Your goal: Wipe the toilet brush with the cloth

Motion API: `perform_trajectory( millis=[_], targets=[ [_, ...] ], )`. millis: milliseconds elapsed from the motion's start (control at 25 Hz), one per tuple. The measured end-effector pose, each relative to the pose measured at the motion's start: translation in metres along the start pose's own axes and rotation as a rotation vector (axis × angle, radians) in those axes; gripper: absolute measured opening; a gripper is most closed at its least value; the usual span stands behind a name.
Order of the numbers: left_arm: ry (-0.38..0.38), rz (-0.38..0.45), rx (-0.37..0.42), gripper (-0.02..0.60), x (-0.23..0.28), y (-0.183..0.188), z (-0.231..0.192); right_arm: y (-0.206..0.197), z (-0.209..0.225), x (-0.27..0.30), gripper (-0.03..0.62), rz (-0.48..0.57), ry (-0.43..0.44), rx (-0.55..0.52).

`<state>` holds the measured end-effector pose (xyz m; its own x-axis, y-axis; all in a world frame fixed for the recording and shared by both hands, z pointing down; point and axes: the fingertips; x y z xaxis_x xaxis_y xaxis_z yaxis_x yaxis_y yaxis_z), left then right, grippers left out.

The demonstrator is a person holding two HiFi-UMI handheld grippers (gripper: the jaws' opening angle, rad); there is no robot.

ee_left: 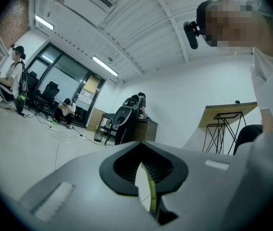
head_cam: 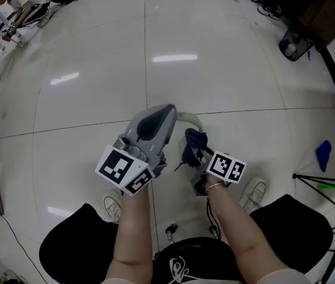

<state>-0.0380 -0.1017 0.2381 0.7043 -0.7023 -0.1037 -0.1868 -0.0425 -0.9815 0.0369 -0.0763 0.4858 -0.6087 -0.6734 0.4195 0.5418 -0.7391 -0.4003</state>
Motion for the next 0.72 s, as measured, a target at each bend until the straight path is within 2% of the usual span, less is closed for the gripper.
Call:
perform_trajectory(
  millis=[120,240,440,600,720],
  targets=[
    [0.004,-0.005,0.003,0.006,-0.002,-0.002,-0.002,-0.014,0.023,0.007,0.063,-0.023,-0.055,0.006],
    [0.013,0.000,0.001,0.006,-0.005,-0.004,-0.005,-0.025,0.038,0.012,0.063,-0.042,-0.095,-0.034],
    [0.021,0.006,0.007,0.006,-0.010,-0.003,-0.007,-0.032,0.049,0.016,0.064,-0.063,-0.116,-0.058],
    [0.065,-0.007,0.086,0.006,-0.014,-0.002,-0.007,-0.033,0.024,0.000,0.063,-0.098,-0.050,-0.150],
    [0.117,0.047,0.073,0.006,-0.027,0.003,-0.005,-0.019,-0.023,-0.028,0.063,-0.050,0.059,-0.288]
  ],
)
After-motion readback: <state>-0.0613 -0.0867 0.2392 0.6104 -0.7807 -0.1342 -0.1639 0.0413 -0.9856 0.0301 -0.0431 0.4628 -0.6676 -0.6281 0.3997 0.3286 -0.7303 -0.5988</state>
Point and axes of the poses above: the fingertips, and each gripper's own axes: x forward along the fingers, z to its right, y out of its top, and after that the axes turned 3 degrees about x, right-handed
